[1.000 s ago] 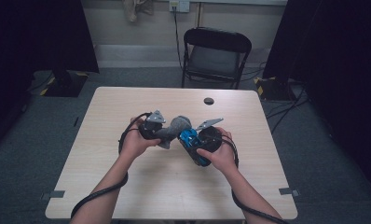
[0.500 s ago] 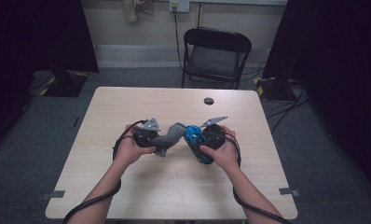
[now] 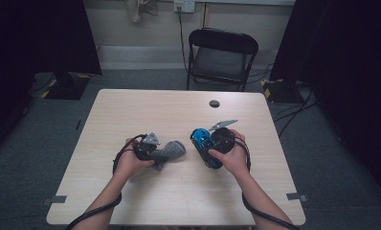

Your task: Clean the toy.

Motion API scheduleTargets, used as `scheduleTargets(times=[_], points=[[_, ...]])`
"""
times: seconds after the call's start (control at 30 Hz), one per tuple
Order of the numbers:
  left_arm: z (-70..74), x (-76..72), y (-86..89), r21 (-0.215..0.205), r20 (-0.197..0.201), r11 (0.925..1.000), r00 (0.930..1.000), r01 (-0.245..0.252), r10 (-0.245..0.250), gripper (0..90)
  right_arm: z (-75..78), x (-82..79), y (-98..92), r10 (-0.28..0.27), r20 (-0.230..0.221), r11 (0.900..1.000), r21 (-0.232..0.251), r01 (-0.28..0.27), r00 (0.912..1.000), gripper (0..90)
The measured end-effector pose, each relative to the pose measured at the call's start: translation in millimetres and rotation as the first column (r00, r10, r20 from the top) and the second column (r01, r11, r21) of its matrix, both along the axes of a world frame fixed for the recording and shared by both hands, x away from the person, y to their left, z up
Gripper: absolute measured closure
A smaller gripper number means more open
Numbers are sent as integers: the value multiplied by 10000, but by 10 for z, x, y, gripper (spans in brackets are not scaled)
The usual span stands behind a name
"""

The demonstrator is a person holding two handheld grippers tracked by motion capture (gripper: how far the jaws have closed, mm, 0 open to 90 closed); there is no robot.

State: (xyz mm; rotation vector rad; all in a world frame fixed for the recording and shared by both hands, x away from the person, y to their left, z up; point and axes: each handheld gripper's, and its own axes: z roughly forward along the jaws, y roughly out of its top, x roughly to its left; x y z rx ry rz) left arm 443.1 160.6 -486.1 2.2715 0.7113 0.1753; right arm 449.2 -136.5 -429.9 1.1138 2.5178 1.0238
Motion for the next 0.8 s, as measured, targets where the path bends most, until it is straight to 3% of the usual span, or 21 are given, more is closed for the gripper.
scheduleTargets(times=[0.03,0.17,0.27,0.33,0.37,0.43,0.5,0.57,0.6,0.63,0.73,0.77,0.8], points=[[-1,1,2,-48,-10,10000,10000,-31,31,592,-8,-5,3,19,-28,10000,-13,-19,10000,271],[56,15,18,-141,356,9995,9990,-282,287,363,-36,-21,9,88,-83,10000,-43,-88,9999,271],[105,11,62,-386,405,9976,9975,-568,583,312,-46,-32,13,101,-95,9999,-21,-101,9999,271],[116,2,99,-557,374,9969,9976,-556,577,372,-52,-44,17,159,-106,9999,-18,-159,9998,270],[105,0,115,-463,378,9973,9976,-562,580,446,-54,-49,19,189,-78,9998,-61,-189,9998,271],[74,-4,116,-286,194,9985,9987,-469,475,469,-56,-58,22,257,-157,9997,-36,-257,9995,271],[66,-10,99,-161,0,9991,9992,-398,398,571,-56,-63,22,209,-113,9998,0,-209,9997,271],[113,8,77,-72,-253,9978,9975,-659,657,679,-56,-64,19,230,-132,9997,50,-230,9996,271],[157,35,74,-230,-280,9965,9964,-804,797,703,-57,-63,21,296,-148,9996,7,-296,9995,271],[210,69,81,-749,-184,9914,9942,-1070,1059,709,-60,-65,26,321,-157,9995,-20,-321,9994,271],[459,193,85,-1950,154,9639,9821,-1811,1877,715,-66,-76,50,434,-167,9990,-42,-435,9989,271],[542,233,61,-2088,191,9603,9810,-1849,1930,717,-64,-81,61,484,-172,9988,-48,-485,9987,271],[615,269,20,-2079,303,9621,9820,-1762,1864,718,-61,-84,74,544,-194,9985,-38,-545,9983,271]])
